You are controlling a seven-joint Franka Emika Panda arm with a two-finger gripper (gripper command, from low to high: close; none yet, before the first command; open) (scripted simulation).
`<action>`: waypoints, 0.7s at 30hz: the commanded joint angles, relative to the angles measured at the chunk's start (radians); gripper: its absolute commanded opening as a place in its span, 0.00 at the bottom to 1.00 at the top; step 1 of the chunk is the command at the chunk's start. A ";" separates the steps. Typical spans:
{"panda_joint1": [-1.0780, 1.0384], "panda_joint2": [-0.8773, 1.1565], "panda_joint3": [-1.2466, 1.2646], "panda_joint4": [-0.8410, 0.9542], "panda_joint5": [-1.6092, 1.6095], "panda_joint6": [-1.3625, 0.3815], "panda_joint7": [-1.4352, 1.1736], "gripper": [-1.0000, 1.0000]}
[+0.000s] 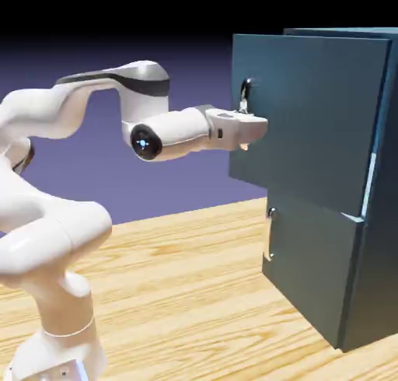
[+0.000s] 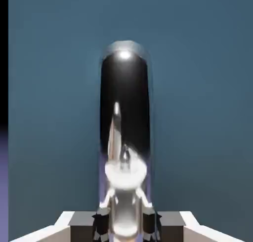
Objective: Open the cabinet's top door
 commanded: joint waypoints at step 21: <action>-0.039 0.596 -0.570 0.226 -0.740 -0.682 -0.349 0.00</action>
